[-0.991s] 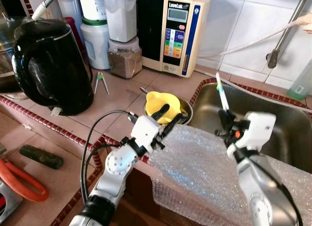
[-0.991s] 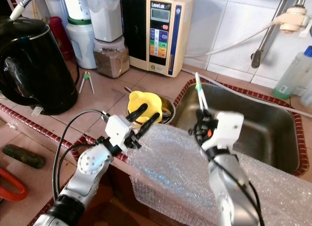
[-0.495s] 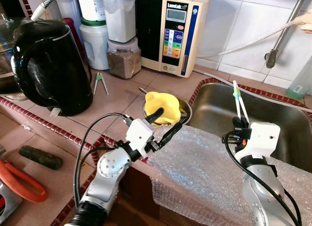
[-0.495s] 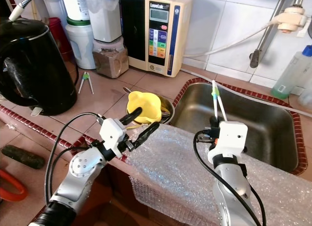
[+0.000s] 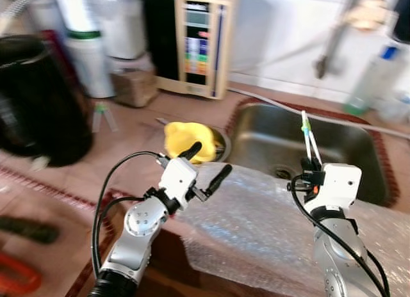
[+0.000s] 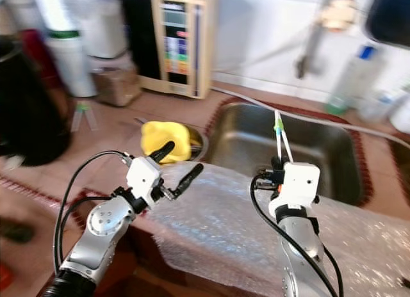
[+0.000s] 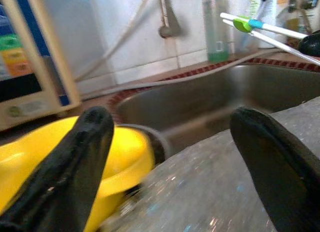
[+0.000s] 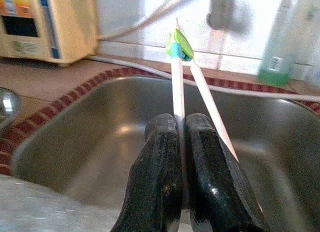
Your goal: Kitchen organization
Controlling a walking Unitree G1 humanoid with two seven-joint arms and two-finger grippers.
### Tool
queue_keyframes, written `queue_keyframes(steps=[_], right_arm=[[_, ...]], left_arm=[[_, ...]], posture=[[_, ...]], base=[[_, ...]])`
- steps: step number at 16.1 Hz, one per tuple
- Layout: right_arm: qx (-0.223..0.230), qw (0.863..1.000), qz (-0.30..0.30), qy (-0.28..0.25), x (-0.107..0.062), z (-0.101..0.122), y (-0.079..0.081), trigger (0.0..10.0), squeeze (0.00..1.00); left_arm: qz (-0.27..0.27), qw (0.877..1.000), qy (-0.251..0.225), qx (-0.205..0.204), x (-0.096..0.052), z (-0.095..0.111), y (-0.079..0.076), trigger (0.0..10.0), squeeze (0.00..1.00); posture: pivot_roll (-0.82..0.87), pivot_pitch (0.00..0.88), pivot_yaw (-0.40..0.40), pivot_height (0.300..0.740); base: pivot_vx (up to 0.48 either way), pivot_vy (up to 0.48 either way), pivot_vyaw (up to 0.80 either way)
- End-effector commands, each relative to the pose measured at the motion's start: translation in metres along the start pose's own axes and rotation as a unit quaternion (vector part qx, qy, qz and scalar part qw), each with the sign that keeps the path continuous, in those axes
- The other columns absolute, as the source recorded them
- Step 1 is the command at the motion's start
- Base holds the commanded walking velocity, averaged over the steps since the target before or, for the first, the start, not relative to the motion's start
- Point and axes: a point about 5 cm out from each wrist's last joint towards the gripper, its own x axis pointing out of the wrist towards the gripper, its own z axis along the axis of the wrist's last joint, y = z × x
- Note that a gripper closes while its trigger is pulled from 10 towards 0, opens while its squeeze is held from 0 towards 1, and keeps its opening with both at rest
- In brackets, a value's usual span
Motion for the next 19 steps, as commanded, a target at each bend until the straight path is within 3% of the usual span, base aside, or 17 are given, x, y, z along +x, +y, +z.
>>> queue_keyframes(steps=[1,6,7,8,11,19], right_arm=[[-0.003,1.000,-0.006,-0.005,0.003,0.002,-0.003,0.0,0.00],[-0.003,1.000,-0.007,-0.007,0.004,0.001,-0.003,0.0,0.00],[-0.003,1.000,-0.008,-0.008,0.004,0.002,-0.004,0.0,0.00],[-0.002,1.000,-0.009,-0.009,0.005,0.002,-0.005,0.0,0.00],[-0.002,1.000,-0.016,-0.011,0.006,0.003,-0.009,0.0,0.00],[-0.006,0.998,-0.066,-0.008,0.021,0.003,-0.046,0.0,0.00]], left_arm=[[0.007,1.000,-0.002,0.012,0.003,0.005,0.003,10.0,1.00],[0.024,1.000,-0.002,0.016,0.005,0.006,0.006,10.0,1.00],[0.031,0.999,0.001,0.016,0.005,0.006,0.008,10.0,0.77],[0.035,0.999,0.003,0.015,0.006,0.006,0.008,10.0,0.00],[0.039,0.999,0.004,0.017,0.005,0.006,0.010,10.0,0.00],[0.034,0.999,0.009,0.020,0.005,0.005,0.009,10.0,0.00]], posture=[[0.03,0.000,-0.016,0.740],[0.02,0.000,-0.013,0.740],[0.02,0.000,-0.013,0.740],[0.02,0.000,-0.013,0.740],[0.03,0.000,-0.012,0.740],[0.04,0.000,-0.012,0.740]], base=[[0.000,0.000,-0.80],[0.000,0.000,-0.80],[0.000,0.000,-0.80],[0.000,0.000,-0.80],[0.000,0.000,-0.80],[0.000,0.000,-0.66]])
